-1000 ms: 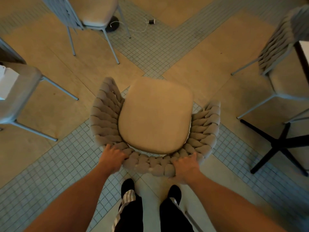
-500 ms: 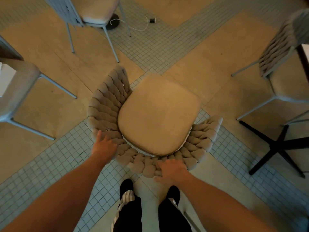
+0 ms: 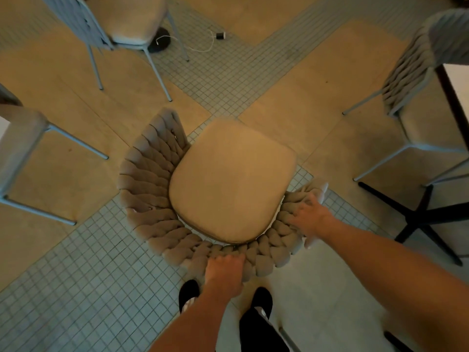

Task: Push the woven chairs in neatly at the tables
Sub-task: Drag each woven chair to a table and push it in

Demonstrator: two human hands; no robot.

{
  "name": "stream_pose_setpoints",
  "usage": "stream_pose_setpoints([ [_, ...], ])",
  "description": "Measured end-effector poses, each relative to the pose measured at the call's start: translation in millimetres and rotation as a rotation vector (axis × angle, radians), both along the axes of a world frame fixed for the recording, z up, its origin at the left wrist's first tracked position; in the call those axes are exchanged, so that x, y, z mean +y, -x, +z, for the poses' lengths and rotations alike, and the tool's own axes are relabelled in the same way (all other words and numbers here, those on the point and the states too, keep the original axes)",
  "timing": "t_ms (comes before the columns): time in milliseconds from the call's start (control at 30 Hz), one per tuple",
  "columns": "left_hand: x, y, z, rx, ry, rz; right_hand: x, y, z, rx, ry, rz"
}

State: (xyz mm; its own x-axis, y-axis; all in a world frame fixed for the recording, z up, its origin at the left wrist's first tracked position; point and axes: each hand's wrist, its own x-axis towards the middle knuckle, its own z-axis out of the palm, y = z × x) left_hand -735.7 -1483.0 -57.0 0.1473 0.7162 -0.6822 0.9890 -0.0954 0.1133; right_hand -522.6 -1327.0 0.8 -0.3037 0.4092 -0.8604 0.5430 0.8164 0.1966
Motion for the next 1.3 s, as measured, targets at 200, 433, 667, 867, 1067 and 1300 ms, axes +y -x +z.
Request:
stream_pose_setpoints([
  [200, -3.4, 5.5, -9.4, -0.057, -0.073, -0.023, 19.4, -10.7, 8.2, -0.014, -0.015, 0.036],
  [433, -9.3, 27.0, -5.2, -0.049, -0.082, -0.099, 0.4, -9.9, -3.7, 0.061, -0.036, 0.034],
  [667, -9.9, 81.0, 2.0, -0.002, -0.05, -0.3, -52.3, 17.9, -6.3, 0.067, -0.048, -0.138],
  [867, 1.6, 145.8, 5.9, 0.07, -0.07, -0.452, -96.9, 59.4, -13.6, 0.111, -0.015, -0.295],
  [1067, 33.8, 208.4, 7.7, 0.208, -0.095, -0.571, -128.3, 121.5, -16.7, 0.15, -0.007, -0.482],
  [1300, 72.5, 243.1, 18.0, 0.372, -0.121, -0.636, -147.7, 179.5, -27.6, 0.162, 0.007, -0.67],
])
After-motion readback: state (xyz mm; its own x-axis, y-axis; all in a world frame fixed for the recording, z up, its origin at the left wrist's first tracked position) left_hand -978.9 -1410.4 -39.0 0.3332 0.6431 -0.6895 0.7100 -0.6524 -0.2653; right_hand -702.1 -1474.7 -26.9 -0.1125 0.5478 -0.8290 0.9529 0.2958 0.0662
